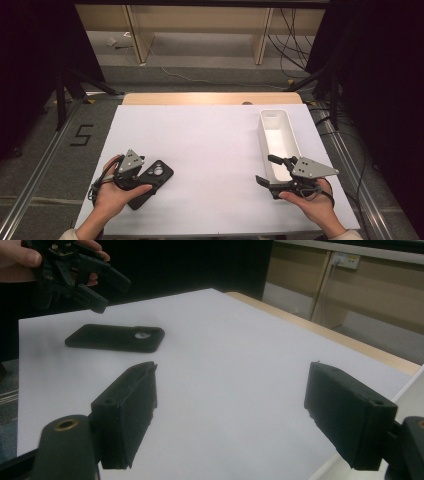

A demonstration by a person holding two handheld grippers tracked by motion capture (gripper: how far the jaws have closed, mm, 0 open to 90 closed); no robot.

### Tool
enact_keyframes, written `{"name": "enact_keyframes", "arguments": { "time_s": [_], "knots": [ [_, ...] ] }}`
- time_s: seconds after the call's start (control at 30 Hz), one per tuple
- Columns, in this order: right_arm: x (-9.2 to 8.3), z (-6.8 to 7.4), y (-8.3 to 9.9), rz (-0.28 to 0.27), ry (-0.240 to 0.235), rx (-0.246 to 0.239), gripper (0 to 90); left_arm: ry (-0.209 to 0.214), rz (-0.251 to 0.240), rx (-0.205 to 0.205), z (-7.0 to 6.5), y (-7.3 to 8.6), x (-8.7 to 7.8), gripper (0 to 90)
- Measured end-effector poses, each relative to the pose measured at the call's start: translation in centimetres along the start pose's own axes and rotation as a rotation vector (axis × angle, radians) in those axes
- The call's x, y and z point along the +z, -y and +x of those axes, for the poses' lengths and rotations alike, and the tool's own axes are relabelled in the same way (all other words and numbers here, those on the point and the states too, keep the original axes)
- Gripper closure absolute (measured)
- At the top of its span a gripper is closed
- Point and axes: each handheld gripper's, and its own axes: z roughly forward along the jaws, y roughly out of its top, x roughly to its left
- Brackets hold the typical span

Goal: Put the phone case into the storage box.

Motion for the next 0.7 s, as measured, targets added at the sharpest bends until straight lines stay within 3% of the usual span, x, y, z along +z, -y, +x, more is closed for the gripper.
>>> {"name": "enact_keyframes", "arguments": {
  "time_s": [0.2,0.43,0.5,0.53,0.6,0.63,0.67,0.7],
  "knots": [
    [-0.05,0.06,-0.01,-0.006,0.002,-0.001,22.3,0.003,0.006,0.006,-0.04,-0.03,0.04,4.4],
    [-0.11,0.12,-0.05,-0.003,0.003,-0.002,22.2,-0.008,0.047,0.025,0.10,-0.23,-0.01,8.4],
    [-0.07,0.18,-0.06,-0.003,0.004,-0.004,22.2,-0.013,0.078,0.033,0.17,-0.25,0.08,9.5],
    [-0.07,0.19,-0.06,-0.003,0.004,-0.004,22.2,-0.003,0.119,0.040,0.23,-0.23,0.25,9.5],
    [-0.07,0.22,-0.07,-0.001,0.002,-0.003,22.2,-0.005,0.135,0.044,0.26,-0.23,0.31,9.9],
    [-0.07,0.21,-0.07,0.000,0.002,-0.002,22.2,-0.003,0.175,0.061,0.32,-0.23,0.51,10.2],
    [-0.06,0.19,-0.06,-0.001,0.001,-0.002,22.2,-0.003,0.175,0.061,0.32,-0.23,0.51,9.9],
    [-0.03,0.17,-0.04,-0.003,0.001,-0.001,22.2,0.001,0.212,0.072,0.37,-0.23,0.68,9.6]
  ]
}}
